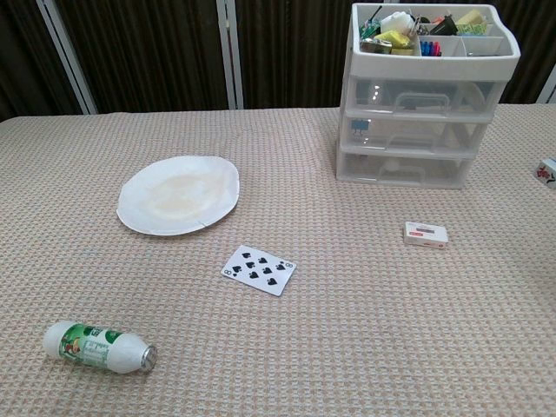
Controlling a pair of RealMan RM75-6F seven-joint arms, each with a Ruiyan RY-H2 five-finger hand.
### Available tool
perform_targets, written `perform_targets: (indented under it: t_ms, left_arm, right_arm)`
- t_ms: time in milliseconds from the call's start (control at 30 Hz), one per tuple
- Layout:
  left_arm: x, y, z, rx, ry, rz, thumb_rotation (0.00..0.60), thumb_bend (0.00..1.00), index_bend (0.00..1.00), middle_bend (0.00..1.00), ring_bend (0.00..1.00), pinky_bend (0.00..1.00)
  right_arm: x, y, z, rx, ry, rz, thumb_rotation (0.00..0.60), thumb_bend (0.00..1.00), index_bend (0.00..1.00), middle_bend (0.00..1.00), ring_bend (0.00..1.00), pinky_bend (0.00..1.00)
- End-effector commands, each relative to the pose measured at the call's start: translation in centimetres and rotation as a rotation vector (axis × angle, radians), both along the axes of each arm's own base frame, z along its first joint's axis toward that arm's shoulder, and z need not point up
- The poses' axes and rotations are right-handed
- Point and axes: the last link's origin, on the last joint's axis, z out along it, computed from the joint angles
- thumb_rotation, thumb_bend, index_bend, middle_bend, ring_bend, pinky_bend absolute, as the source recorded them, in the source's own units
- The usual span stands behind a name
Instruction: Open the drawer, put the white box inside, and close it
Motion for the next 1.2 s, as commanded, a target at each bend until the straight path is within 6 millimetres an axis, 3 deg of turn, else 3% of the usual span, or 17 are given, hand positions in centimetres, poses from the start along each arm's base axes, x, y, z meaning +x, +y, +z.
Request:
perform_targets:
  t_ms: [33, 800, 900, 1033, 1200]
  left_arm:
    - [0.0, 0.0, 0.0, 0.000, -0.001, 0.000, 0.600, 0.13, 0.08, 0.00, 0.00, 0.00]
    - [-0.1, 0.2, 0.0, 0.001, -0.012, 0.000, 0.600, 0.13, 0.08, 0.00, 0.00, 0.00]
    - [0.0, 0.1, 0.0, 0.005, -0.017, -0.002, 0.600, 0.13, 0.08, 0.00, 0.00, 0.00]
    - [0.1, 0.0, 0.0, 0.006, -0.014, -0.014, 0.600, 0.13, 0.08, 0.00, 0.00, 0.00]
    - [0.1, 0.1, 0.0, 0.004, -0.027, -0.011, 0.600, 0.13, 0.08, 0.00, 0.00, 0.00]
  right_arm:
    - [0.0, 0.0, 0.0, 0.000, 0.000, -0.001, 0.600, 0.07, 0.00, 0.00, 0.00, 0.00]
    - [0.1, -0.2, 0.0, -0.004, -0.016, -0.016, 0.600, 0.07, 0.01, 0.01, 0.00, 0.01]
    - [0.7, -0.4, 0.3, -0.025, -0.056, 0.008, 0.600, 0.08, 0.06, 0.13, 0.11, 0.15]
    - [1.8, -1.0, 0.7, -0.056, -0.148, 0.037, 0.600, 0.08, 0.12, 0.41, 0.45, 0.47]
    - [3.3, -2.7, 0.3, -0.023, -0.278, -0.027, 0.600, 0.10, 0.12, 0.65, 0.68, 0.62]
